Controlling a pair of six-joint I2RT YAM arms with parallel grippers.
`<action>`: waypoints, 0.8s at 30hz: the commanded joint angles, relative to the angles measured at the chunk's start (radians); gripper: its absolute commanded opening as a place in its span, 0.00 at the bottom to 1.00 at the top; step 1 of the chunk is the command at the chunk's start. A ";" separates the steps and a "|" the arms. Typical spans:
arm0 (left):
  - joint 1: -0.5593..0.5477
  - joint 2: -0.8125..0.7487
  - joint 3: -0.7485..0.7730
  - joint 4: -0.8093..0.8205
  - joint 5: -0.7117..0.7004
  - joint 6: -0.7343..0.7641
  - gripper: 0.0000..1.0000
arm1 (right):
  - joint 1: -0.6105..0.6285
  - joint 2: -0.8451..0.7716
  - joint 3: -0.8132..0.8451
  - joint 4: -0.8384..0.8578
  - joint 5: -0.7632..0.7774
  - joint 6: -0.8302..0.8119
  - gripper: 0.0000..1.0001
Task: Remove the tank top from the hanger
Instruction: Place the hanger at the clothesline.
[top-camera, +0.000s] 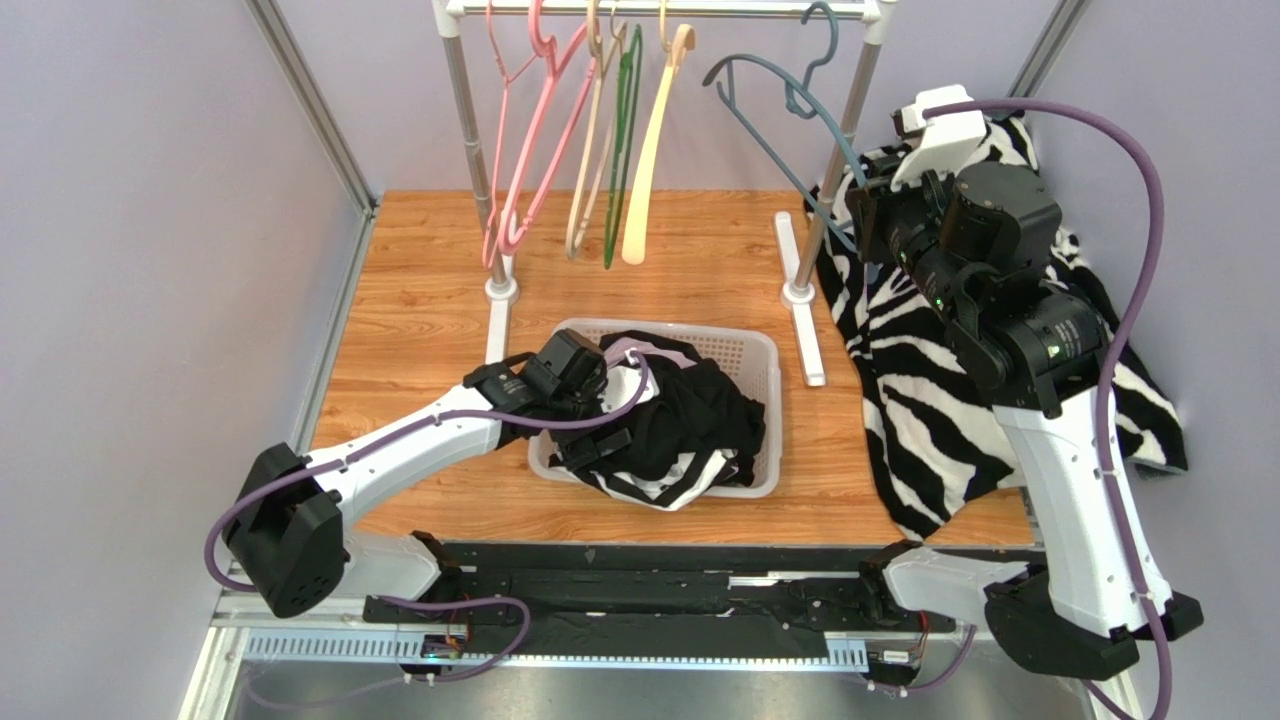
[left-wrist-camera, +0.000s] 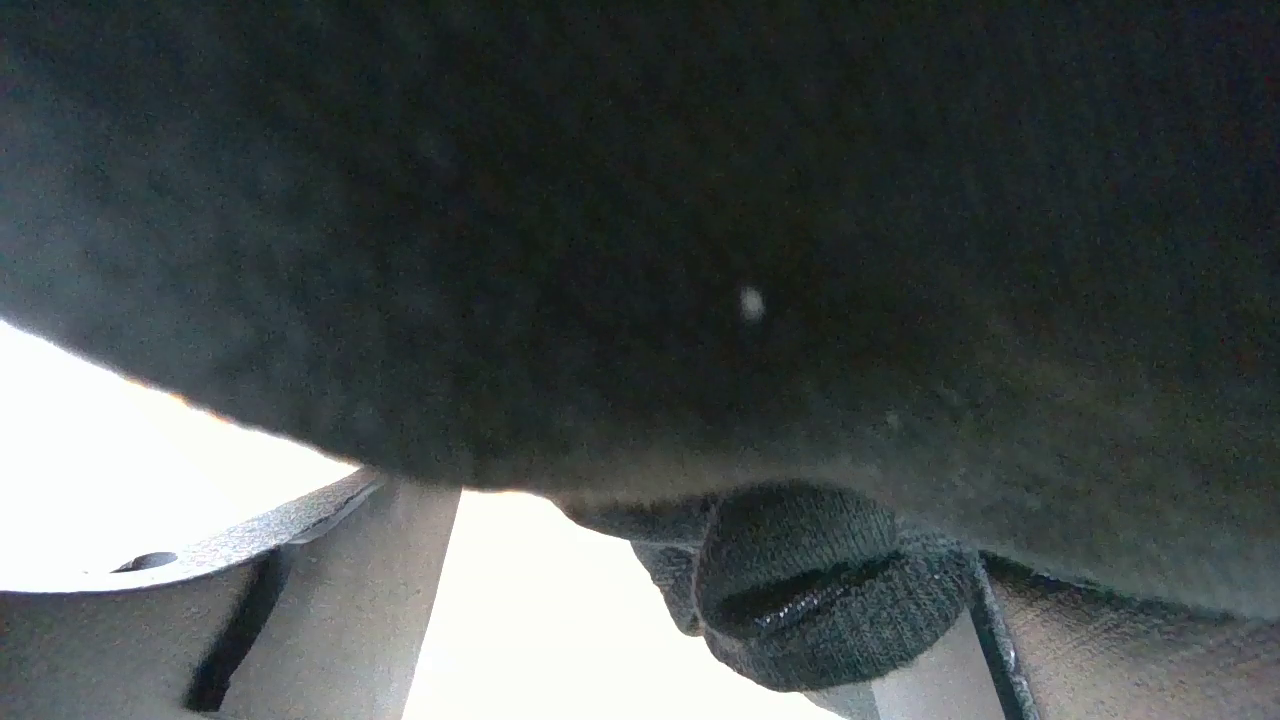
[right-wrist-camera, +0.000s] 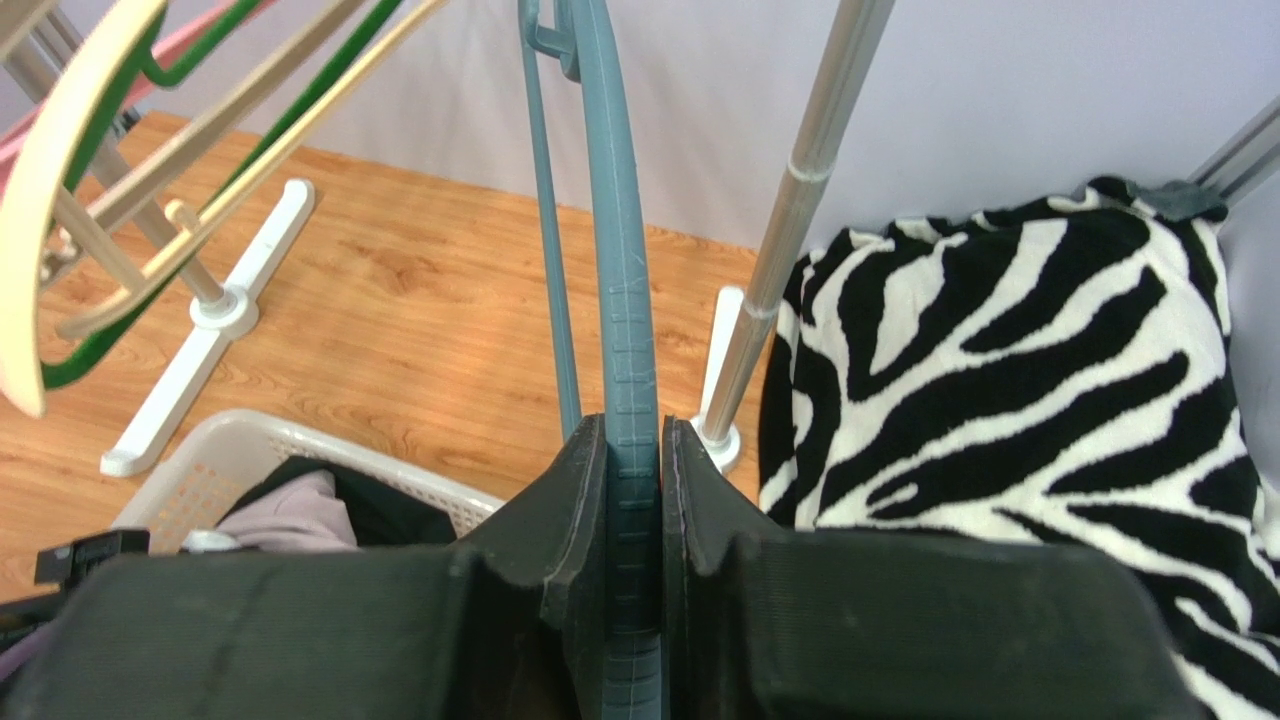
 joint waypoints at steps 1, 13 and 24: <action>-0.010 -0.056 0.010 -0.033 0.031 -0.035 0.99 | 0.000 0.037 0.113 0.101 0.031 -0.048 0.00; -0.010 -0.293 0.340 -0.323 0.070 -0.058 0.99 | 0.000 0.215 0.225 0.129 0.037 -0.074 0.00; -0.010 -0.405 0.594 -0.586 0.158 0.035 0.99 | -0.003 0.238 0.136 0.175 0.054 -0.034 0.00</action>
